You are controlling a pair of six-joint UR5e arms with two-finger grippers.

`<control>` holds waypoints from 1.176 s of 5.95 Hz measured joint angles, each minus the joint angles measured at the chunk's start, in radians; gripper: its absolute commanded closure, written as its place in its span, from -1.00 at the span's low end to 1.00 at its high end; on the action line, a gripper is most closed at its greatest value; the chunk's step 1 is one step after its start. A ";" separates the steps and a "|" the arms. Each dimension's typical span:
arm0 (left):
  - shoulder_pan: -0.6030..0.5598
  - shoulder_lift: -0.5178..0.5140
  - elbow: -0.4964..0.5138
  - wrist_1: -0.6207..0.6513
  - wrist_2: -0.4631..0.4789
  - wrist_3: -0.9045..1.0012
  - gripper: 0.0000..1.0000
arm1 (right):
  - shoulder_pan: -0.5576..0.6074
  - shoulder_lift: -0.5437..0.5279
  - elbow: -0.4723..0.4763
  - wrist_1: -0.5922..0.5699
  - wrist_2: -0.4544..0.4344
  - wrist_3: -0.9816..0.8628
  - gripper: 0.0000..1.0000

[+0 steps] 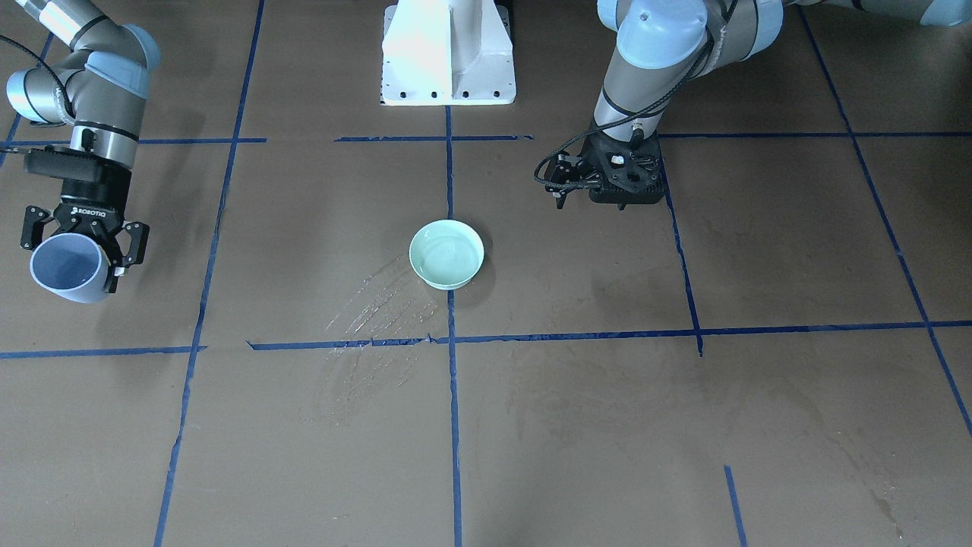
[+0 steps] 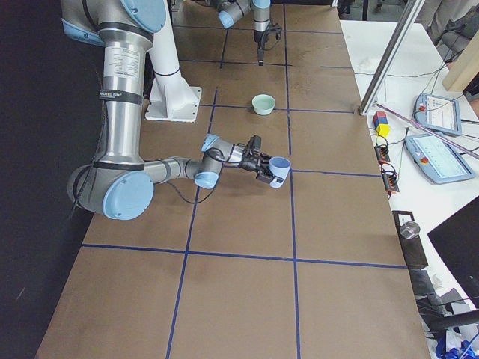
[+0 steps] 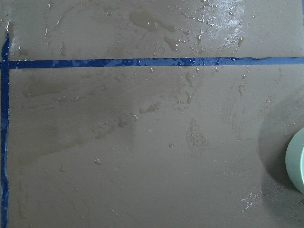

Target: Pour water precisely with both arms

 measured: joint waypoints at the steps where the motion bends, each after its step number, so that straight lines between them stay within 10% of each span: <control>1: -0.001 0.000 -0.002 0.000 0.000 0.000 -1.00 | -0.001 0.062 0.008 0.011 0.004 -0.109 0.72; 7: 0.000 0.001 -0.001 0.000 0.000 0.001 -1.00 | -0.118 0.440 0.002 -0.289 -0.075 -0.419 1.00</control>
